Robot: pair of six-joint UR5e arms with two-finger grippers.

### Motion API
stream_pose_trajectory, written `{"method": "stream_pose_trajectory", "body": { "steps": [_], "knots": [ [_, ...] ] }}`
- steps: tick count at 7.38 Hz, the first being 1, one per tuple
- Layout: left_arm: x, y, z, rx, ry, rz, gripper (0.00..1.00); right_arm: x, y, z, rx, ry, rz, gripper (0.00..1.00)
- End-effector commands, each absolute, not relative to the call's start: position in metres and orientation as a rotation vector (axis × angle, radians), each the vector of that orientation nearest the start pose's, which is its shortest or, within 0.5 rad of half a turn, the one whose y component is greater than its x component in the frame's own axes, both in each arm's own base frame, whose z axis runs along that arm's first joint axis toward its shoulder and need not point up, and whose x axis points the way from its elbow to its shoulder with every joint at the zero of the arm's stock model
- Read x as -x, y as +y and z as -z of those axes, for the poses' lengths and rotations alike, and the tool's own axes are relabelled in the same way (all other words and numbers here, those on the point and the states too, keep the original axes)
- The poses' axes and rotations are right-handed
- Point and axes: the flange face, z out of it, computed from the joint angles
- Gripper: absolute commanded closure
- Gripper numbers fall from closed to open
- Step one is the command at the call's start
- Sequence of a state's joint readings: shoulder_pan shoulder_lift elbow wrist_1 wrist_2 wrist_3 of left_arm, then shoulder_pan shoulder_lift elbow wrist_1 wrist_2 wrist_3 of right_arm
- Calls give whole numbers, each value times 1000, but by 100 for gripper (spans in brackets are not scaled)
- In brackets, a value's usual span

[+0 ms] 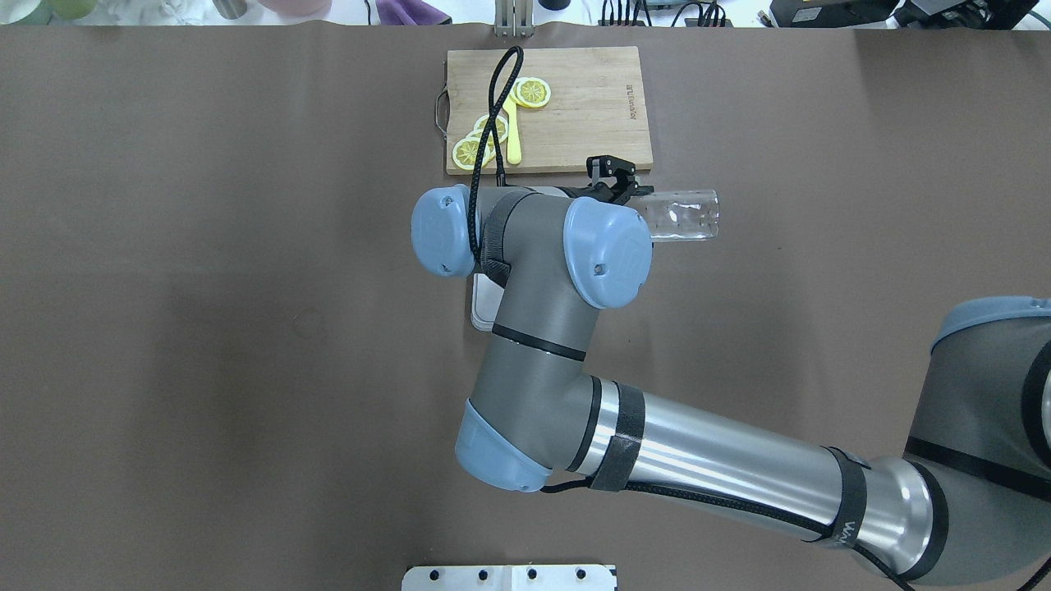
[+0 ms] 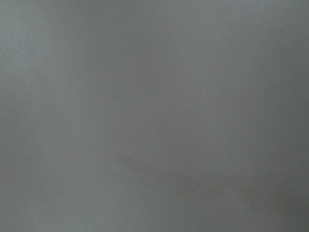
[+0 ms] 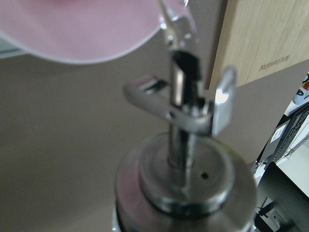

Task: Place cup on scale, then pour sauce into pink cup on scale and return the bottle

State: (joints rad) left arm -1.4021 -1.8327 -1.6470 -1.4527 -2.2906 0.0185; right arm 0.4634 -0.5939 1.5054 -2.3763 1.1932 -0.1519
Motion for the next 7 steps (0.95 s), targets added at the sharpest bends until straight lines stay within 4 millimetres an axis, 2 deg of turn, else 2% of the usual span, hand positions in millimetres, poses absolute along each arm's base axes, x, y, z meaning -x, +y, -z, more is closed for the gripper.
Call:
{"method": "stream_pose_trajectory", "body": {
  "steps": [1,4,5,6,7],
  "knots": [
    [-34,-596,-496,-152,732,-258,2,546,-467,-173,-264,351,1244,100],
    [-35,-596,-499,-147,732,-256,2,544,-466,-170,-265,356,1262,100],
    [-35,-597,-498,-147,732,-256,2,539,-464,-164,-294,332,1233,100],
    [-35,-597,-498,-148,732,-257,2,522,-456,-165,-334,295,1178,100],
    [-35,-597,-498,-148,732,-257,2,504,-442,-178,-395,181,1087,100]
  ]
}}
